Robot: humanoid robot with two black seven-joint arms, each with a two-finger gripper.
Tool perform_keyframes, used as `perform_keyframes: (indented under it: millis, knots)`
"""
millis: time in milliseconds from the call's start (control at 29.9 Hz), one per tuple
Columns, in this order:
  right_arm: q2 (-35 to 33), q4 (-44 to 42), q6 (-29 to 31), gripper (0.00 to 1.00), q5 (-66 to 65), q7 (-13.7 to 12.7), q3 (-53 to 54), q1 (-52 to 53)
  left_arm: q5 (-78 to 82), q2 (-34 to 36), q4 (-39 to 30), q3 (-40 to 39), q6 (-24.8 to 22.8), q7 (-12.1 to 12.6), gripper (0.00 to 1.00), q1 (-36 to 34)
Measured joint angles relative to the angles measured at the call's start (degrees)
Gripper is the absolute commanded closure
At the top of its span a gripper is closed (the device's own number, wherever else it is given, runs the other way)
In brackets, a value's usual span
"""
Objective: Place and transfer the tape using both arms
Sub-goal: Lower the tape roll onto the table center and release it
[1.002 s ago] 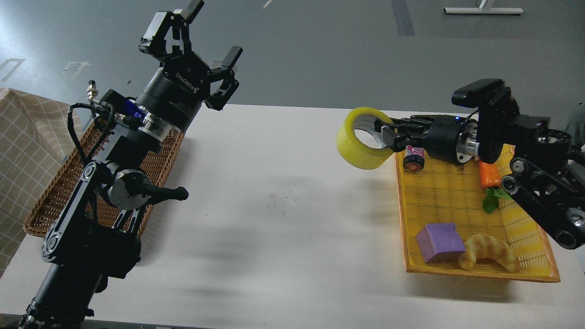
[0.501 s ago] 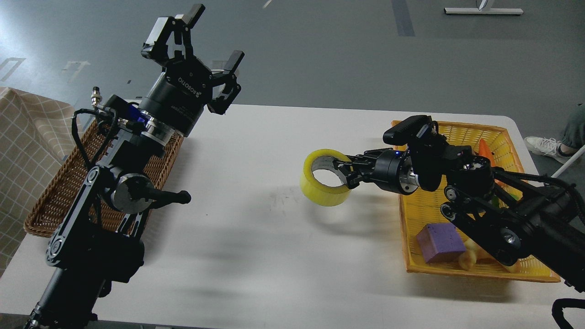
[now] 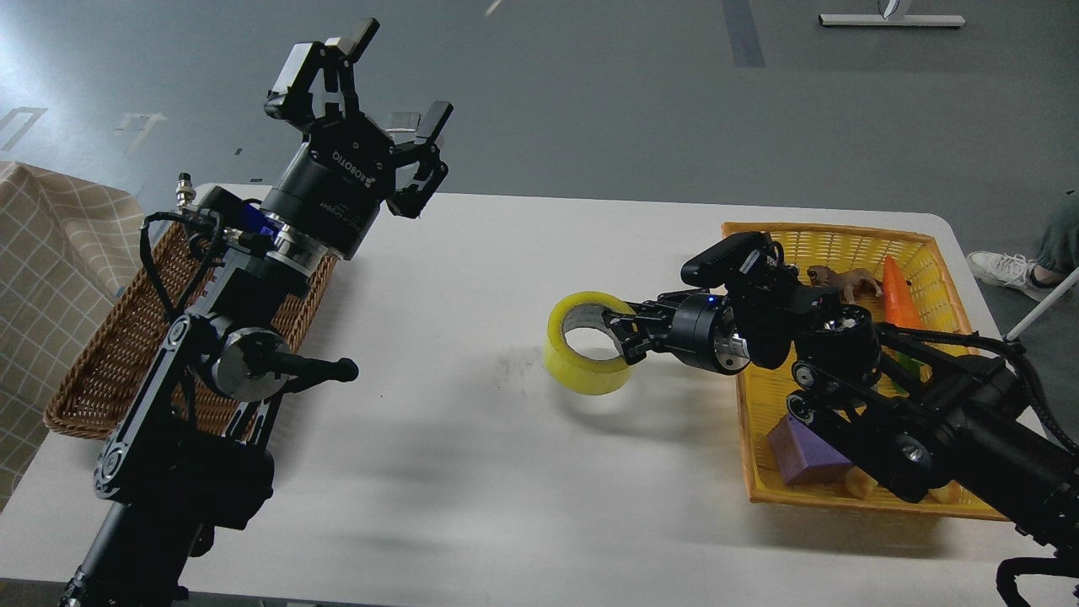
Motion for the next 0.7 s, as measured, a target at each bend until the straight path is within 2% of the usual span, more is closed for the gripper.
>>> perform_keyframes:
  millis: [267,334,368,468,501,535,601,702]
  knots:
    - [1.73,0.40,1.16,0.94,0.22,-1.88,0.48,-0.14,0.00,0.40,-0.08,-0.15,0.34,0.00,0.02,0.02]
    - [1.75,0.27,1.18,0.90,0.21,-1.97,0.52,-0.45,0.00,0.43,-0.08,-0.33,0.35,0.00,0.02,0.02]
    - [1.76,0.25,1.19,0.84,0.20,-2.05,0.52,-0.58,0.00,0.43,-0.08,-0.49,0.36,0.00,0.02,0.02]
    - [1.82,0.21,1.18,0.52,0.24,-2.90,0.81,-0.92,0.00,0.44,-0.08,-0.73,0.36,0.00,0.02,0.03]
    - [1.86,0.18,1.18,0.38,0.28,-3.54,1.09,-1.16,-0.01,0.45,-0.08,-0.78,0.36,0.00,0.02,0.07]
    - [1.95,0.17,1.18,0.34,0.31,-4.31,1.34,-1.44,-0.05,0.46,-0.08,-0.81,0.34,0.00,0.02,0.09]
    - [2.32,0.13,1.18,0.15,0.38,-6.22,1.63,-1.92,-0.15,0.50,-0.08,-0.87,0.28,0.01,0.02,0.15]
    - [2.88,0.12,1.18,0.08,2.38,-8.79,2.22,-2.16,-0.17,0.65,-0.04,-1.15,0.09,0.10,0.02,0.25]
